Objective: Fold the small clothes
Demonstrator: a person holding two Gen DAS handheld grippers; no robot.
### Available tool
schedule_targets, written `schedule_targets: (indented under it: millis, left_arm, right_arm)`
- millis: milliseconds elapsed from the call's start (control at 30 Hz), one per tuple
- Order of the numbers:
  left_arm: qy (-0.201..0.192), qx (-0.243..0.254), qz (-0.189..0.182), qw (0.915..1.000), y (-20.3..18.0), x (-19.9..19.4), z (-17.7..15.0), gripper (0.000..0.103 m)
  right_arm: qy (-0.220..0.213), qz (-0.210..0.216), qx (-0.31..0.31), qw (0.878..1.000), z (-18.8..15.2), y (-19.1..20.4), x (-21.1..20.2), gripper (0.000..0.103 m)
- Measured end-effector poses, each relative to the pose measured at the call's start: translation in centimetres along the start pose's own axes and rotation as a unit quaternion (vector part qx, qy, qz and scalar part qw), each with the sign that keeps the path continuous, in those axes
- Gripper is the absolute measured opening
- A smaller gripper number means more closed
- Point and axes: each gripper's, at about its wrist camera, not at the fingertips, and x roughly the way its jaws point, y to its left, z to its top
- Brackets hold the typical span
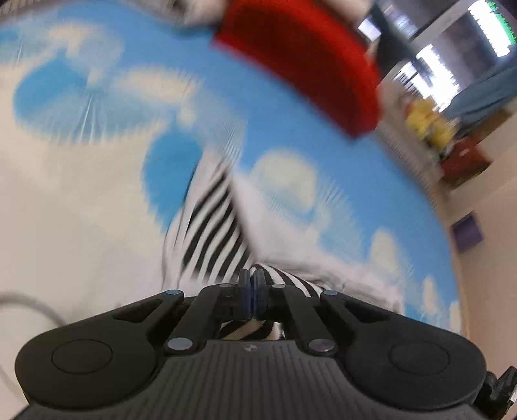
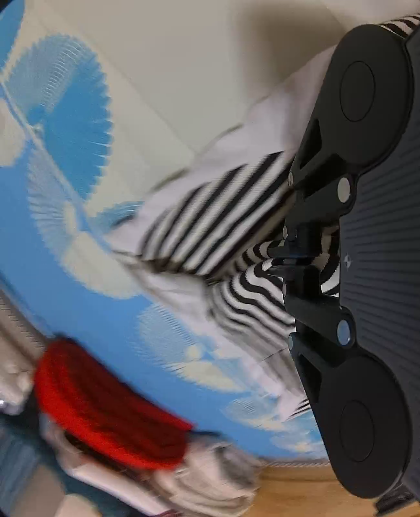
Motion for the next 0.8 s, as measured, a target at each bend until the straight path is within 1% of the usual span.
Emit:
schedule_targets:
  millis: [33,67,100,133,167,200,233,267,300,333,367,400,433,500,533,567,600,633,667,700,733,767,800]
  left_arm:
    - [-0.011,0.002,-0.001,0.9999,0.0,-0.4,0.1,0.001]
    - [-0.007,-0.002,0.005,1.0,0.2,-0.2,0.1,0.001]
    - [0.018,-0.011,0.022,0.9995,0.7,0.6,-0.1,0.001]
    - [0.054,-0.02,0.04,0.9975,1.3,1.7,-0.5,0.001]
    - [0.1,-0.029,0.062,0.9926,2.0,3.1,-1.2,0.001]
    - [0.134,-0.041,0.078,0.9871,2.8,4.2,-1.7,0.002]
    - [0.153,-0.062,0.085,0.9827,3.6,4.7,-2.2,0.003]
    - [0.155,-0.075,0.082,0.9816,4.0,4.7,-2.2,0.005]
    - [0.15,-0.07,0.078,0.9831,3.9,4.5,-1.9,0.006]
    - [0.139,-0.055,0.075,0.986,3.4,4.0,-1.5,0.008]
    - [0.116,-0.037,0.072,0.9899,2.8,3.2,-1.0,0.017]
    - [0.09,-0.021,0.066,0.9935,2.3,2.2,-0.7,0.028]
    - [0.07,-0.007,0.06,0.9957,1.7,1.4,-0.6,0.03]
    - [0.032,0.022,0.036,0.9986,0.4,0.0,-0.5,0.03]
    - [0.028,0.03,0.022,0.9989,-0.3,-0.1,-0.5,0.03]
    - [0.029,0.034,0.005,0.999,-0.7,-0.1,-0.6,0.03]
    - [0.037,0.032,-0.014,0.9987,-0.9,0.2,-0.7,0.03]
    - [0.047,0.025,-0.021,0.9984,-0.9,0.6,-0.8,0.03]
    - [0.062,0.014,-0.02,0.9978,-0.6,1.3,-1.1,0.03]
    - [0.083,0.008,-0.006,0.9965,0.0,2.2,-1.2,0.029]
    - [0.108,0.007,0.02,0.9939,0.5,3.3,-1.6,0.028]
    - [0.135,0.013,0.053,0.9893,1.0,4.4,-2.1,0.023]
    - [0.156,0.016,0.083,0.9842,1.4,5.3,-2.6,0.018]
  right_arm:
    - [-0.018,0.009,0.0,1.0,0.2,0.1,-0.8,0.003]
    - [-0.036,0.013,-0.007,0.999,0.4,0.4,-1.5,0.003]
    - [-0.042,0.011,-0.009,0.999,0.4,0.4,-1.8,0.003]
    - [-0.033,0.004,-0.006,0.999,0.4,0.1,-1.6,0.003]
    - [-0.008,-0.008,-0.001,1.0,0.3,-0.3,-0.8,0.003]
    - [0.015,-0.02,0.009,1.0,0.1,-0.9,0.1,0.003]
    - [0.04,-0.038,0.028,0.998,-0.2,-1.7,1.1,0.004]
    - [0.055,-0.051,0.042,0.996,-0.5,-2.3,1.8,0.006]
    - [0.062,-0.058,0.048,0.995,-0.7,-2.5,2.0,0.01]
    - [0.06,-0.06,0.05,0.995,-0.6,-2.5,2.0,0.012]
    - [0.049,-0.061,0.046,0.996,-0.4,-2.2,1.6,0.013]
    - [0.035,-0.065,0.038,0.997,-0.2,-1.6,1.1,0.017]
    - [0.013,-0.067,0.023,0.997,0.0,-0.9,0.3,0.023]
    - [-0.047,-0.069,-0.025,0.996,0.2,0.7,-1.5,0.032]
    - [-0.069,-0.063,-0.048,0.994,0.2,1.4,-1.9,0.033]
    - [-0.086,-0.047,-0.07,0.993,0.2,2.1,-2.4,0.033]
    - [-0.094,-0.027,-0.088,0.991,0.2,2.7,-2.7,0.033]
    - [-0.091,-0.005,-0.104,0.99,0.0,3.3,-2.7,0.034]
    - [-0.075,0.018,-0.111,0.991,-0.2,3.6,-2.4,0.035]
    - [-0.052,0.036,-0.107,0.992,-0.2,3.8,-1.5,0.038]
    - [-0.013,0.049,-0.086,0.995,-0.3,3.3,-0.3,0.039]
    - [0.019,0.037,-0.066,0.997,-0.4,2.7,0.8,0.039]
    - [0.053,0.002,-0.048,0.997,-0.7,1.8,2.2,0.04]
